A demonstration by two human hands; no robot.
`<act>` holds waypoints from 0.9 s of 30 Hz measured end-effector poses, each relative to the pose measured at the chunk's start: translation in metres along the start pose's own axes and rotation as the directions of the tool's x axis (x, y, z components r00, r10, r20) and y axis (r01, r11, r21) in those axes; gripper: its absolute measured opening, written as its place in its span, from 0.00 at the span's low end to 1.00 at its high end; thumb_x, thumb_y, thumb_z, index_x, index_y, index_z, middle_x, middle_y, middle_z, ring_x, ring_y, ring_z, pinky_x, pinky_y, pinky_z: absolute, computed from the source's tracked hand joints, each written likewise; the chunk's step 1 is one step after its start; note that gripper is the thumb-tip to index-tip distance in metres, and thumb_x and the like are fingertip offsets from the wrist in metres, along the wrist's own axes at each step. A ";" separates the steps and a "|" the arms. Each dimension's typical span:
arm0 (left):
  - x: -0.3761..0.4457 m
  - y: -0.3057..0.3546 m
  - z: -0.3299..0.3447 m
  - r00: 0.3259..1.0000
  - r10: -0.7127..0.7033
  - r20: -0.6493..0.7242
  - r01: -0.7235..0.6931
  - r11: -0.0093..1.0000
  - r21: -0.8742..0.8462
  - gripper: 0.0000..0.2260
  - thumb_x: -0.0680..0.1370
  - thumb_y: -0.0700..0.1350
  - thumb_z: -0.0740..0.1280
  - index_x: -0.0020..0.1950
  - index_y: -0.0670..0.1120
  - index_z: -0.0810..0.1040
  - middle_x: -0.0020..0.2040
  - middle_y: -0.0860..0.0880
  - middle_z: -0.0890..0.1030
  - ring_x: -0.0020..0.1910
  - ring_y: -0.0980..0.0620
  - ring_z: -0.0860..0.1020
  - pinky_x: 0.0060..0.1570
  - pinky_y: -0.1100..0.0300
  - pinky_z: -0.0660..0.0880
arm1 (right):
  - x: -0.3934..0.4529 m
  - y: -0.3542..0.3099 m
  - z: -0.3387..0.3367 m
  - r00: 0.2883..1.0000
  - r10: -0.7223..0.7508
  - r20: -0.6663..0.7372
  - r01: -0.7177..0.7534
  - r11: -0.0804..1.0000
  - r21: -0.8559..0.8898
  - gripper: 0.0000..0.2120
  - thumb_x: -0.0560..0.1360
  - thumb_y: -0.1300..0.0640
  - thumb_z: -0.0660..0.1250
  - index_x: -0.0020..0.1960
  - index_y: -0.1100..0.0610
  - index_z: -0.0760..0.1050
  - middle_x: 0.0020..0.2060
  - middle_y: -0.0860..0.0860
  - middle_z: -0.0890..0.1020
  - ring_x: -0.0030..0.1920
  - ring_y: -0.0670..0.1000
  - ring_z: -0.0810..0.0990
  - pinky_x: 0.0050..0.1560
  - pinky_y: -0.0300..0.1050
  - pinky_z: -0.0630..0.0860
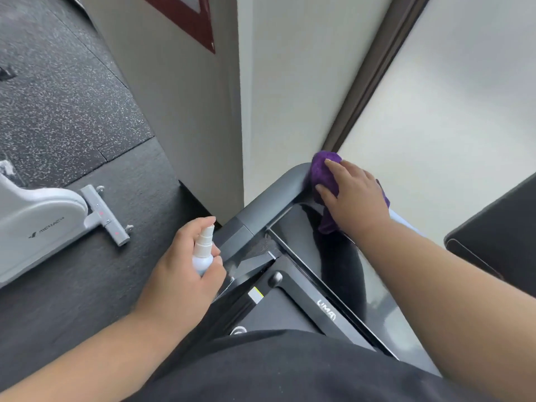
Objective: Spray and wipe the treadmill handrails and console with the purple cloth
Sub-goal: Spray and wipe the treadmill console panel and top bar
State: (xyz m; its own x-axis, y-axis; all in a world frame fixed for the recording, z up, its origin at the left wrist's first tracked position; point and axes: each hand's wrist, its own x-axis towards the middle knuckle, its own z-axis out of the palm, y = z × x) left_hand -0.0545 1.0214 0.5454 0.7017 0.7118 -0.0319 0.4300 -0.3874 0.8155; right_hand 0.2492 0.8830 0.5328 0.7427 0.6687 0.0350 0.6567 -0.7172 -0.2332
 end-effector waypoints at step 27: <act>-0.035 -0.036 -0.057 0.984 -0.144 -0.104 0.136 0.988 -0.077 0.27 0.74 0.45 0.68 0.61 0.75 0.64 0.51 0.63 0.78 0.47 0.60 0.77 0.42 0.61 0.71 | -0.042 -0.138 0.031 0.873 -0.463 0.152 0.472 0.881 -0.027 0.21 0.76 0.35 0.56 0.64 0.40 0.76 0.65 0.51 0.78 0.66 0.60 0.74 0.66 0.62 0.67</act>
State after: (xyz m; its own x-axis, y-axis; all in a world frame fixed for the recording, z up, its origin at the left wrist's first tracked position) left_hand -0.1269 1.0437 0.5504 0.5696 0.8172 -0.0885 0.4764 -0.2405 0.8457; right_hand 0.1230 0.9601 0.5333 0.3250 0.9457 -0.0090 0.9325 -0.3220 -0.1633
